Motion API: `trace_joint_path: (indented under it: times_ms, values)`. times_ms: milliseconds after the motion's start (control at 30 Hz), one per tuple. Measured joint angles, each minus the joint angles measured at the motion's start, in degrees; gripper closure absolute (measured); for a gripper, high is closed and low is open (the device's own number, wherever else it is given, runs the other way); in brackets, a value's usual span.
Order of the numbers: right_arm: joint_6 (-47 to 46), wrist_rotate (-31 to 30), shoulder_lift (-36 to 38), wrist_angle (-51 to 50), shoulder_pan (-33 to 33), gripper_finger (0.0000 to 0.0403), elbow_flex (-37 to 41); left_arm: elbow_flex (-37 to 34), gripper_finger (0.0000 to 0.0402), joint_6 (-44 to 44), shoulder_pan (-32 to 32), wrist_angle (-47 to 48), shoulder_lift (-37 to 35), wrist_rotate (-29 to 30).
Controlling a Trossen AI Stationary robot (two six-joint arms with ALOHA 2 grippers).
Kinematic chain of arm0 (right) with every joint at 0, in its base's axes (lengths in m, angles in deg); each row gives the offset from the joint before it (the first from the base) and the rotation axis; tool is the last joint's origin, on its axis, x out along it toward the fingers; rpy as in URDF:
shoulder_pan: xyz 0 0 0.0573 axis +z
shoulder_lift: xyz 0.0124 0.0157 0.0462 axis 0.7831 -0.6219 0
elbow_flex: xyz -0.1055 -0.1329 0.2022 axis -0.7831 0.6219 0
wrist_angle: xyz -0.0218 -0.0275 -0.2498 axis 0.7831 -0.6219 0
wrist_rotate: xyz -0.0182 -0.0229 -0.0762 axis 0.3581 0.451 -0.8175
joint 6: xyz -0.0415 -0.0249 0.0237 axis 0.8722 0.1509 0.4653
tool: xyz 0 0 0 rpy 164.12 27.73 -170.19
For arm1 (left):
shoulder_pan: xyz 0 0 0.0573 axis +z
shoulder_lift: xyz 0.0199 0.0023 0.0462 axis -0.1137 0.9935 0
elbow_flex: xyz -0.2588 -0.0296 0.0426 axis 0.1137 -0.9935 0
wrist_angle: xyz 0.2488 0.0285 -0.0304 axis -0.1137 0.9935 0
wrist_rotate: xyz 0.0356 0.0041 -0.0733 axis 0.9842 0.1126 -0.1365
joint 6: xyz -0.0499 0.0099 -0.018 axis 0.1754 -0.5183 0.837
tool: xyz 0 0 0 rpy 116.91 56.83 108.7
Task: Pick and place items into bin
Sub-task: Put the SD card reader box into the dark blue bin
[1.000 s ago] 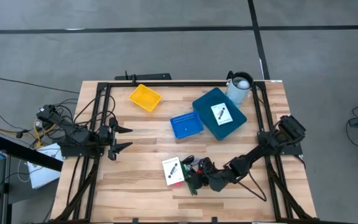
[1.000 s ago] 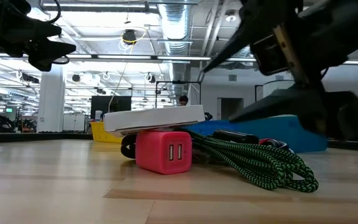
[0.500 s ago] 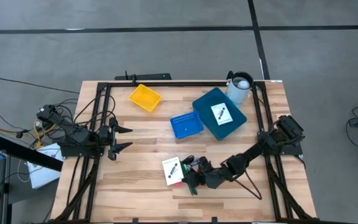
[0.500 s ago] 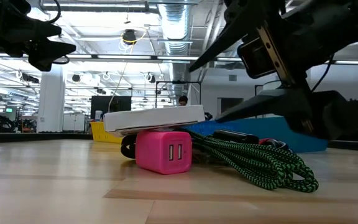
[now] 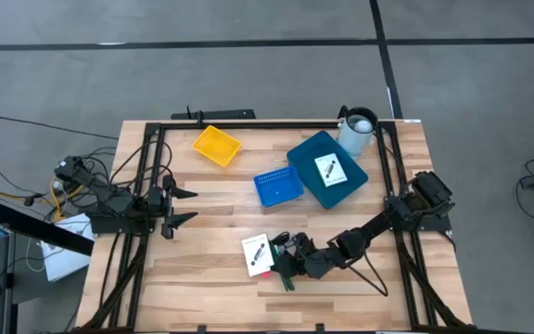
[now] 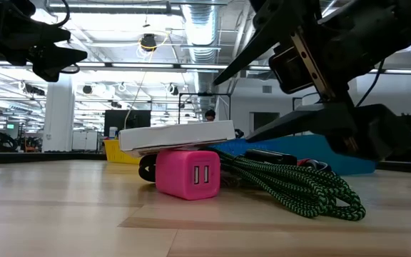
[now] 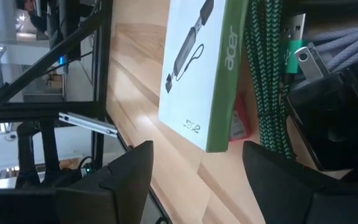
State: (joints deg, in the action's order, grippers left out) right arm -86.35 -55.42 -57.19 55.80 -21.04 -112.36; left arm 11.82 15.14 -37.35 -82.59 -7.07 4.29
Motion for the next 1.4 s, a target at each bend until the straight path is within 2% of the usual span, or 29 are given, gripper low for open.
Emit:
trace_joint_path:
  times_ms: [1400]
  values:
    - [-1.40,2.88,-3.80,1.42,-1.47,0.0163,-2.01,0.00,0.0129,0.00,0.01,0.00,0.00,0.00]
